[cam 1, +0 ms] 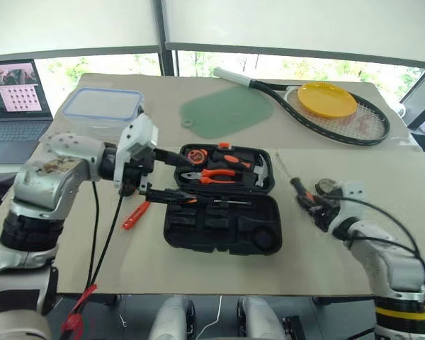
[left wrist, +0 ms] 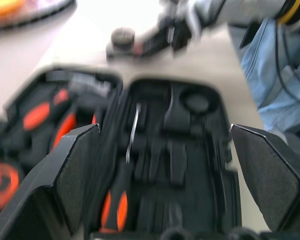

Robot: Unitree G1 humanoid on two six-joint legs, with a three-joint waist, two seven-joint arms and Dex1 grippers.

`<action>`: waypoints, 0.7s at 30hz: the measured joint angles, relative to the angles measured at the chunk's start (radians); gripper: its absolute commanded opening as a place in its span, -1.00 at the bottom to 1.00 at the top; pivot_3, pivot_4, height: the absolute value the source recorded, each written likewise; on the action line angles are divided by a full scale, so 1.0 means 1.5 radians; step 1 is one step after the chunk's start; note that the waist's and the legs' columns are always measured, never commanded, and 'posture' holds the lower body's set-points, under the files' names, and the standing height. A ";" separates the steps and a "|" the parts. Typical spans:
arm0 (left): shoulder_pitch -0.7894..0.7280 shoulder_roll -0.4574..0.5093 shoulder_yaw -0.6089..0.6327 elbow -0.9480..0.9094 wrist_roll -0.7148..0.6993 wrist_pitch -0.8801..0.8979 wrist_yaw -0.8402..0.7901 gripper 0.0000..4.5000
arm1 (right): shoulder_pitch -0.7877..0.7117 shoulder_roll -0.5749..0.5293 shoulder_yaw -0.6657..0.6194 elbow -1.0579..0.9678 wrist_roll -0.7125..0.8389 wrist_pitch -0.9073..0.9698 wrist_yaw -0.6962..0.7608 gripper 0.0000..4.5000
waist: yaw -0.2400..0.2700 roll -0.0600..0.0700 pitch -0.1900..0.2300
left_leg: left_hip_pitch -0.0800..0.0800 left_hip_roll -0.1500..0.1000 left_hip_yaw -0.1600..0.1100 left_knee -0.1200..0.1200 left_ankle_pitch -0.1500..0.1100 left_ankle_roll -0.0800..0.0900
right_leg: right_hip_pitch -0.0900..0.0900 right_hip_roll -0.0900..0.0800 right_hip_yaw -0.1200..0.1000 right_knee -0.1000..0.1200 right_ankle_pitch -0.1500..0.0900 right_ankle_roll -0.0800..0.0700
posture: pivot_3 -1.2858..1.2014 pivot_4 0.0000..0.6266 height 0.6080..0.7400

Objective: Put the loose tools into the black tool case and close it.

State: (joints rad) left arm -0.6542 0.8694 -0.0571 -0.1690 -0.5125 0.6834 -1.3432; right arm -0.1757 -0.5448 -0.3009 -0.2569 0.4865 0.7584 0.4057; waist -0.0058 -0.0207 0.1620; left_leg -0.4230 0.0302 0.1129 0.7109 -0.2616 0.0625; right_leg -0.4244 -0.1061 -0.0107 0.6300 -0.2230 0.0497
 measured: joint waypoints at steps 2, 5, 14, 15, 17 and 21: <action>0.032 0.026 0.017 -0.022 -0.004 0.007 0.002 1.00 | -0.049 -0.054 -0.021 -0.005 0.027 0.008 0.046 -0.53 | -0.003 0.000 0.000 | 0.000 0.001 0.000 0.000 0.000 0.000 | 0.000 0.001 -0.001 0.000 0.000 0.000 | 0.03 -0.52 0.98; 0.076 0.061 0.043 -0.059 -0.019 0.014 0.000 1.00 | -0.109 -0.124 0.004 -0.006 0.058 0.001 0.161 -0.53 | -0.005 0.000 0.000 | 0.001 0.001 0.000 -0.002 0.000 0.000 | 0.001 0.001 -0.001 -0.001 0.000 -0.001 | 0.03 -0.52 0.98; 0.135 0.112 0.061 -0.103 -0.033 0.023 -0.007 1.00 | -0.170 -0.205 0.301 0.035 -0.041 -0.186 0.519 -0.53 | 0.004 0.000 0.000 | 0.000 0.000 0.000 -0.001 0.000 0.000 | 0.000 0.001 -0.001 -0.001 0.000 -0.001 | 0.03 -0.52 0.98; 0.136 0.113 0.063 -0.106 -0.035 0.023 -0.006 1.00 | -0.185 -0.203 0.324 0.055 -0.062 -0.209 0.535 -0.53 | 0.004 -0.001 0.000 | 0.000 0.000 0.000 -0.001 0.000 0.000 | 0.000 0.001 -0.001 -0.001 0.000 -0.001 | 0.03 -0.52 0.98; 0.136 0.113 0.063 -0.115 -0.041 0.024 -0.001 1.00 | -0.215 -0.185 0.354 0.097 -0.099 -0.234 0.544 -0.53 | 0.004 -0.001 0.000 | 0.000 0.000 0.000 -0.001 0.000 0.000 | 0.000 0.001 -0.001 0.000 0.000 -0.001 | 0.03 -0.52 0.98; 0.138 0.114 0.067 -0.124 -0.050 0.024 0.005 1.00 | -0.244 -0.157 0.374 0.158 -0.139 -0.256 0.545 -0.53 | 0.005 -0.001 0.000 | 0.000 0.000 0.000 -0.001 0.001 -0.002 | 0.000 0.001 -0.002 0.000 0.000 -0.001 | 0.03 -0.52 0.98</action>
State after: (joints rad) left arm -0.4471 1.0408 0.0431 -0.3552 -0.5882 0.7197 -1.3357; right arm -0.5413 -0.7804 0.2604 -0.0195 0.2783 0.3751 1.2238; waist 0.0019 -0.0219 0.1627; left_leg -0.4230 0.0309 0.1129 0.7095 -0.2601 0.0598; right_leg -0.4245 -0.1051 -0.0131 0.6295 -0.2236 0.0484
